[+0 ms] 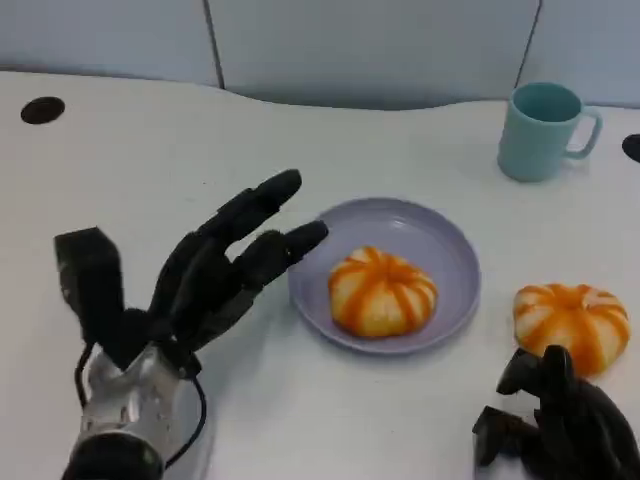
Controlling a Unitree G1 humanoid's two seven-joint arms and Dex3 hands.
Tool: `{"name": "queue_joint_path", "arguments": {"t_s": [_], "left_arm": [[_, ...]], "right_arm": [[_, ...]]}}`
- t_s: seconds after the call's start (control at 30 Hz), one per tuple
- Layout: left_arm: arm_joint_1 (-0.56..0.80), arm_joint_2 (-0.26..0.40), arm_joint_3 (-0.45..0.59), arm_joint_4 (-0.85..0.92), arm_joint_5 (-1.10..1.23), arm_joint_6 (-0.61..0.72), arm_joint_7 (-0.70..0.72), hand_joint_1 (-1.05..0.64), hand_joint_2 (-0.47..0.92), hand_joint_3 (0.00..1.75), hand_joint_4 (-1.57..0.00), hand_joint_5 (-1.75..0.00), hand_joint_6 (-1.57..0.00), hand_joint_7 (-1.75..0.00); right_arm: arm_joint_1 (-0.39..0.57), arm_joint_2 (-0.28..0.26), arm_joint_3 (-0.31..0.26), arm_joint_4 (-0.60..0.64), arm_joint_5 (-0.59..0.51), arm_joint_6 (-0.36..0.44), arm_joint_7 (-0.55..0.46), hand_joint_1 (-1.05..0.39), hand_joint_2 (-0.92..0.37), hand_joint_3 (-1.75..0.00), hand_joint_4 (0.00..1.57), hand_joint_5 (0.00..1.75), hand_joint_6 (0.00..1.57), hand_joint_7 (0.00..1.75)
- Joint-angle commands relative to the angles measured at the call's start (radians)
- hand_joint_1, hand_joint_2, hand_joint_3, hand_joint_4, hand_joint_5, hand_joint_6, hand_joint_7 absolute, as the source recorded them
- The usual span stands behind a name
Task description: Grasp the bread from the table and place it into the plate.
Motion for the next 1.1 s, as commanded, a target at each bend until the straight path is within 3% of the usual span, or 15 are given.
{"name": "queue_joint_path", "arguments": {"t_s": [0.03, 0.07, 0.13, 0.2, 0.3, 0.33, 0.37, 0.43, 0.53, 0.7, 1.1], "left_arm": [[0.114, 0.032, 0.023, -0.193, -0.073, 0.167, -0.013, -0.64, 0.92, 0.37, -0.61, -0.51, -0.53, -0.11], [0.148, 0.035, 0.026, -0.241, -0.095, 0.218, -0.015, -0.63, 0.92, 0.39, -0.64, -0.53, -0.56, -0.11], [0.197, 0.038, 0.039, -0.308, -0.146, 0.318, -0.022, -0.60, 0.92, 0.46, -0.56, -0.78, -0.66, -0.08], [0.244, 0.038, 0.040, -0.357, -0.172, 0.382, -0.015, -0.59, 0.92, 0.47, -0.53, -0.86, -0.69, -0.07], [0.322, 0.037, 0.037, -0.435, -0.182, 0.458, 0.019, -0.60, 0.92, 0.53, -0.55, -1.23, -0.82, -0.18], [0.342, 0.031, 0.039, -0.459, -0.183, 0.475, 0.038, -0.60, 0.92, 0.52, -0.53, -1.36, -0.79, -0.36], [0.357, 0.027, 0.040, -0.477, -0.185, 0.489, 0.052, -0.59, 0.92, 0.52, -0.53, -1.53, -0.65, -0.83], [0.387, 0.016, 0.039, -0.495, -0.172, 0.478, 0.073, -0.56, 0.92, 0.52, -0.59, -1.68, -0.53, -1.31], [0.415, -0.002, 0.039, -0.513, -0.166, 0.474, 0.115, -0.54, 0.92, 0.47, -0.64, -1.74, -0.45, -1.57], [0.418, -0.015, 0.036, -0.491, -0.135, 0.419, 0.149, -0.52, 0.92, 0.46, -0.68, -1.75, -0.44, -1.72], [0.396, -0.054, 0.021, -0.420, -0.068, 0.316, 0.246, -0.47, 0.92, 0.39, -0.79, -1.75, -0.55, -1.75]], "right_arm": [[0.000, -0.008, 0.001, 0.009, -0.009, 0.001, -0.015, -0.45, -0.92, -0.55, 1.20, 1.32, 1.04, 1.24], [0.000, -0.006, 0.002, 0.009, -0.009, 0.000, -0.016, -0.45, -0.92, -0.55, 1.20, 1.32, 1.04, 1.23], [0.001, -0.003, 0.005, 0.005, -0.012, 0.002, -0.023, -0.44, -0.92, -0.55, 1.20, 1.32, 1.05, 1.23], [0.005, -0.002, 0.007, -0.001, -0.011, 0.005, -0.025, -0.44, -0.92, -0.54, 1.20, 1.32, 1.05, 1.22], [0.013, 0.001, 0.010, -0.013, -0.008, 0.008, -0.028, -0.43, -0.92, -0.56, 1.20, 1.31, 1.05, 1.21], [0.015, 0.004, 0.008, -0.017, -0.003, 0.014, -0.031, -0.44, -0.92, -0.56, 1.20, 1.30, 1.05, 1.20], [0.016, 0.006, 0.007, -0.020, 0.002, 0.019, -0.034, -0.44, -0.92, -0.55, 1.20, 1.30, 1.06, 1.19], [0.019, 0.008, 0.008, -0.021, 0.002, 0.012, -0.030, -0.44, -0.92, -0.54, 1.20, 1.29, 1.07, 1.18], [0.018, 0.007, 0.010, -0.020, -0.003, 0.009, -0.029, -0.44, -0.92, -0.53, 1.20, 1.29, 1.08, 1.17], [0.015, 0.005, 0.012, -0.021, -0.010, 0.008, -0.035, -0.44, -0.92, -0.53, 1.19, 1.30, 1.05, 1.21], [-0.009, -0.014, -0.005, 0.021, -0.015, -0.021, -0.017, -0.46, -0.92, -0.52, 1.16, 1.33, 1.03, 1.23]]}}
